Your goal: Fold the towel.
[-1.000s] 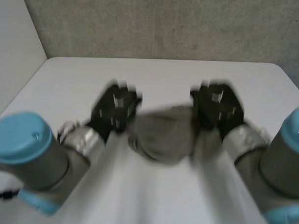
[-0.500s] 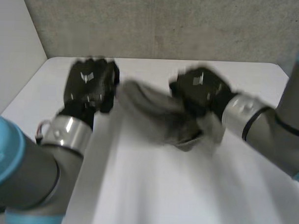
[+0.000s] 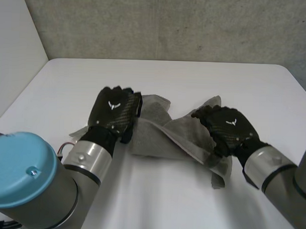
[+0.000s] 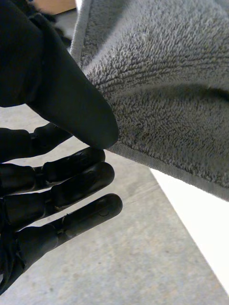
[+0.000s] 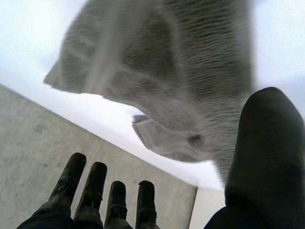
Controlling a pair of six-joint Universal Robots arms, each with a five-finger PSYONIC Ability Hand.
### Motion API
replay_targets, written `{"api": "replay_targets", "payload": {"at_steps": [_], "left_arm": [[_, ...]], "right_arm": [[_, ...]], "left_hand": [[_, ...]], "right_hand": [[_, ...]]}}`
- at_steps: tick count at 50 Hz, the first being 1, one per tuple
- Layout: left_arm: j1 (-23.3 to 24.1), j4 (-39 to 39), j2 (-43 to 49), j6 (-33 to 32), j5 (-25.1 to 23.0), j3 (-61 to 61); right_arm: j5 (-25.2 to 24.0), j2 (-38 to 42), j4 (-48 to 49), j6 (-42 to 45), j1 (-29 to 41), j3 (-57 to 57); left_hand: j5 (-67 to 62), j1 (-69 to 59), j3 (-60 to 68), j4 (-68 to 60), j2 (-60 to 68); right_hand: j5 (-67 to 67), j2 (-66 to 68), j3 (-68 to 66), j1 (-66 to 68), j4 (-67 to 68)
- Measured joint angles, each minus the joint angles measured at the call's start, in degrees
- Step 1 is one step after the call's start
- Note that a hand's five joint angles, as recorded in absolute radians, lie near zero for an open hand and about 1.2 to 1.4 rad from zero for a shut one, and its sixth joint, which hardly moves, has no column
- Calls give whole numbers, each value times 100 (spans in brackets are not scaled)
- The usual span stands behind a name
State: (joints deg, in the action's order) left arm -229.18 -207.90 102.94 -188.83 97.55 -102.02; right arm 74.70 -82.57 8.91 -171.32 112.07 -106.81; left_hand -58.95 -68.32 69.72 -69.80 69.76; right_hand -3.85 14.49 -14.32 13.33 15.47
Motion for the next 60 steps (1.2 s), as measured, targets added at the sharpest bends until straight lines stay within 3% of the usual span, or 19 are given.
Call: {"api": "replay_targets", "payload": {"at_steps": [5,10,14,18,21,24,26,28,29,32,38,42,48,54,60], "left_arm": [[128,193,-95,29,20,271],[245,263,-114,40,29,364],[283,270,-114,38,31,354],[274,262,-88,33,24,295],[241,253,-44,22,18,222],[217,237,-4,8,11,145],[200,219,46,-2,7,62],[179,191,132,-6,3,-37],[175,184,153,-6,3,-56],[159,118,282,-3,1,-141],[136,-150,539,0,0,-218],[62,-400,686,-3,-7,-267],[-72,-665,854,-5,-98,-339],[-118,-728,980,-5,-405,-376],[-114,-709,1008,-5,-650,-409]], "right_arm": [[-19,-22,319,-720,56,-407],[122,370,777,-884,159,-519],[588,819,1239,-838,235,-509],[1469,1150,1639,-592,208,-485],[1941,1076,1766,-318,76,-534],[2075,873,1811,-112,-85,-626],[2042,647,1849,39,-260,-734],[1791,378,1915,163,-496,-889],[1718,325,1930,182,-545,-926],[1163,121,2012,243,-812,-1087],[201,19,2046,236,-1260,-1179],[-75,25,2038,211,-1536,-1137],[-165,37,2014,197,-1848,-1055],[-164,40,1997,224,-1966,-1022],[-161,27,1998,239,-2039,-988]], "left_hand": [[0,0,0,0,0],[0,0,0,0,0],[0,0,0,0,0],[0,0,0,0,0],[0,0,0,0,0],[0,0,0,0,0],[0,0,0,0,0],[0,0,0,0,0],[0,0,0,0,0],[0,0,0,0,0],[514,477,-603,602,-608],[664,611,-752,761,-755],[1453,1457,-1602,1551,-1609],[3458,3388,-3506,3510,-3545],[4084,3982,-4132,4132,-4136]], "right_hand": [[0,0,0,0,0],[0,0,0,0,0],[0,0,0,-1,0],[-56,30,-36,98,13],[-709,519,-575,687,444],[-1521,1365,-1397,1512,1278],[-2289,2217,-2225,2307,2094],[-4268,4315,-4262,4353,4139],[-4586,4715,-4592,4758,4468],[-6162,6142,-6110,6276,5999],[-6269,6208,-6230,6332,6120],[-6270,6208,-6230,6332,6120],[-6269,6208,-6231,6336,6120],[-6270,6208,-6232,6338,6120],[-6270,6208,-6234,6339,6120]]}}
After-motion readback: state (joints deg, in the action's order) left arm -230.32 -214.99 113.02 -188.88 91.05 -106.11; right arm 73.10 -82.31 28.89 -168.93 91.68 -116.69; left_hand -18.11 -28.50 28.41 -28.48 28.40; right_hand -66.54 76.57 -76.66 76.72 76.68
